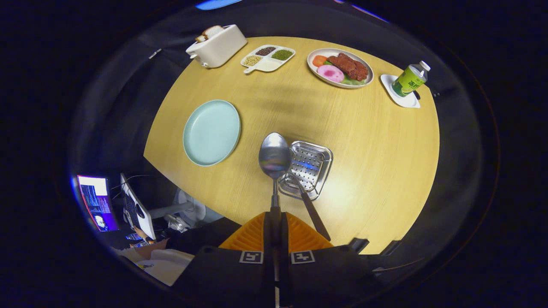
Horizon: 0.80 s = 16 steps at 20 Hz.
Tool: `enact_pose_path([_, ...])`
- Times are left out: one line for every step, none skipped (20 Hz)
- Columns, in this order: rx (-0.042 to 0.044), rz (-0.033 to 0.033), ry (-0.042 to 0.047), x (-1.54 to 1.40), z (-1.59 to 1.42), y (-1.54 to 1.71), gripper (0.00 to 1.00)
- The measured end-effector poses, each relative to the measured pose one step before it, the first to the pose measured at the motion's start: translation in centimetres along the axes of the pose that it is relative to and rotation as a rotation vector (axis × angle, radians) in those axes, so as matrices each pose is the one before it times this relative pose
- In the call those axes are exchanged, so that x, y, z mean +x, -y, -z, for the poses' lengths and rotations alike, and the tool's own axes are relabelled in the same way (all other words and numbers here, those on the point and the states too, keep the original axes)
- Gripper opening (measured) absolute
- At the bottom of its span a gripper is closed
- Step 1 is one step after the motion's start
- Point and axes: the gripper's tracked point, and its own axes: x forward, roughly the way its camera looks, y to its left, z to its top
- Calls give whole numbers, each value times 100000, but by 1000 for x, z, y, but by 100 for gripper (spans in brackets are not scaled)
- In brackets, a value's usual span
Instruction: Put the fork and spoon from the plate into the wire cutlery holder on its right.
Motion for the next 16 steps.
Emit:
enact_pose_path([1014, -345, -2257, 315, 273, 529, 9])
enact_pose_path([1430, -618, -2308, 344, 180, 436, 9])
enact_pose_path([1643, -776, -2302, 512, 43, 371, 9])
enact_pose_path([1045, -264, -2619, 472, -38, 313, 9])
enact_pose_path([-214, 408, -2934, 495, 115, 344, 9])
enact_pose_path([-1060, 353, -2688, 338, 14, 234, 9])
enact_pose_path([-599, 227, -2189, 438, -73, 117, 9])
enact_pose_path([319, -484, -2349, 295, 3, 83, 9])
enact_pose_path([719, -24, -2019, 397, 30, 120, 9])
enact_pose_path([-12, 1326, -1257, 279, -164, 266, 9])
enact_pose_path([294, 622, -662, 107, -222, 231, 9])
enact_pose_path([1259, -1152, 0, 56, -335, -206, 9])
enact_pose_path([1149, -438, 835, -78, -474, -154, 10])
enact_pose_path([649, -1151, 707, -163, -413, -239, 13])
enact_pose_path([291, -711, 699, -482, -221, -241, 15])
enact_pose_path([-295, -567, 1188, -284, -111, -98, 24])
